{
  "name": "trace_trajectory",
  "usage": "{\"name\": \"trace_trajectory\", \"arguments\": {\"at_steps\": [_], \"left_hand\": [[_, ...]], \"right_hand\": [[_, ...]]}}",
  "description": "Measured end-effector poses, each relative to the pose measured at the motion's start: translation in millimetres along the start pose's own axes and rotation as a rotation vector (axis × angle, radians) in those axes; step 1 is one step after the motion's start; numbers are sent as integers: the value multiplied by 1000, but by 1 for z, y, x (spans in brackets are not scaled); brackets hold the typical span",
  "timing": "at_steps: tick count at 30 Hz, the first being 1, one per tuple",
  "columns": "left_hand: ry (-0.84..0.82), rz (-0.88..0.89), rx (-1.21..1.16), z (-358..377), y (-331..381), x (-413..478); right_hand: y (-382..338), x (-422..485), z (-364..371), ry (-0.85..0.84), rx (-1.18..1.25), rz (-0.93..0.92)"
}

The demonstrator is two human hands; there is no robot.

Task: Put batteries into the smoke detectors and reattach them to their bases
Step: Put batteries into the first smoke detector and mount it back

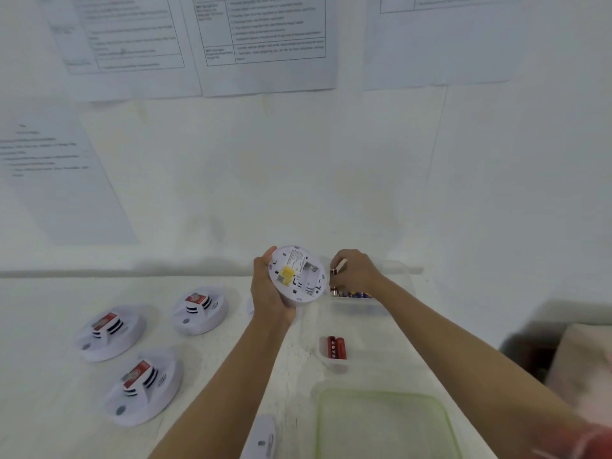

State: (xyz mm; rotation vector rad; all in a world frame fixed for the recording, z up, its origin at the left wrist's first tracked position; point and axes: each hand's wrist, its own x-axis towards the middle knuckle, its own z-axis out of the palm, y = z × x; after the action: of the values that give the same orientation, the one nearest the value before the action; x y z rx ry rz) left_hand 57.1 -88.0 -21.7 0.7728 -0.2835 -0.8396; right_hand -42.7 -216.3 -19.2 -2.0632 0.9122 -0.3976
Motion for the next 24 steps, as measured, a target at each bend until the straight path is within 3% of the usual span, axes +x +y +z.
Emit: {"name": "trace_trajectory", "arguments": {"at_steps": [3, 8, 12, 16, 24], "left_hand": [[2, 13, -12, 1, 3, -7], [-27, 22, -1, 6, 5, -16], [-44, -2, -25, 12, 5, -24], [-120, -56, 16, 16, 7, -33], [-128, -64, -11, 8, 5, -35]], "right_hand": [[-13, -11, -17, 155, 253, 16], [-48, -47, -30, 106, 523, -83], [-61, -69, -15, 26, 379, -164], [-62, -81, 0, 87, 121, -222], [-60, -92, 8, 58, 62, -231]]}}
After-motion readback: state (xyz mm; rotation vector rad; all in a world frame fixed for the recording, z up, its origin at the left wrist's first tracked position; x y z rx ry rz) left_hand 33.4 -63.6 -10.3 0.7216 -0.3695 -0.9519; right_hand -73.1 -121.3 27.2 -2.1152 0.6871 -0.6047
